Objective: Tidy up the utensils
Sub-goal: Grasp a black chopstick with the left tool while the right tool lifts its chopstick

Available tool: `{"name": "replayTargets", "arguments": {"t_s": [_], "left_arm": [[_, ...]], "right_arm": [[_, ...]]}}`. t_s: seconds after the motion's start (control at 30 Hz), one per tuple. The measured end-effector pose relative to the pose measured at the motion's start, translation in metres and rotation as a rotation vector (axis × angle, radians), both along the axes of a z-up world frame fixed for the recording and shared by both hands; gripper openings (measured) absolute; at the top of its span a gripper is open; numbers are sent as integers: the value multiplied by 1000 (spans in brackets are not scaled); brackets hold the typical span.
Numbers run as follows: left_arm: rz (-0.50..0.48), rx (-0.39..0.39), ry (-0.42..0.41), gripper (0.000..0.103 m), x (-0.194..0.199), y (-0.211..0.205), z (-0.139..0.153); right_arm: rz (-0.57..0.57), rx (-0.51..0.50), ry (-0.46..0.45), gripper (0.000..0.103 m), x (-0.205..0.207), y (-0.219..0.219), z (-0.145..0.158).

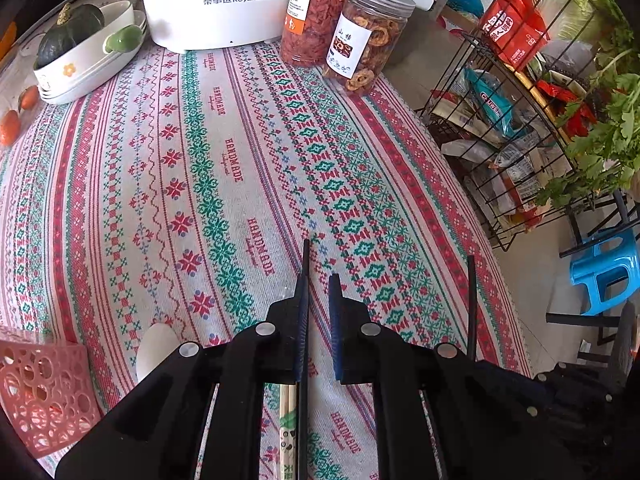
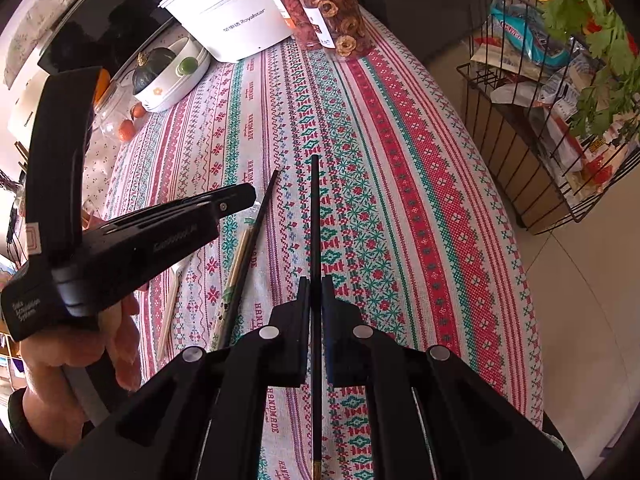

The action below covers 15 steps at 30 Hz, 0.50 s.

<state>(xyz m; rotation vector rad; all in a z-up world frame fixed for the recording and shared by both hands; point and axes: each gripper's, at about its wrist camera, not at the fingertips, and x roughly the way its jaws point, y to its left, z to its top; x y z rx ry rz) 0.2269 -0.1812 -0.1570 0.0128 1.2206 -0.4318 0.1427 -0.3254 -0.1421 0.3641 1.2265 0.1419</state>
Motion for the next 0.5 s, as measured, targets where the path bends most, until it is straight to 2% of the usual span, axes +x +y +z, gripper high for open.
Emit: {"name": "replayTargets", "arguments": {"t_s": [0.2, 0.3, 0.4, 0.5], "left_arm": [[3, 72, 43, 10, 16, -11, -22], [-15, 97, 37, 9, 16, -14, -24], [-17, 110, 28, 4, 15, -15, -24], [-10, 89, 3, 4, 11, -11, -19]], "right_arm": [[-5, 12, 8, 6, 2, -2, -2], [-12, 16, 10, 6, 3, -5, -3], [-17, 18, 10, 6, 3, -6, -3], [-15, 18, 2, 6, 2, -3, 0]]}}
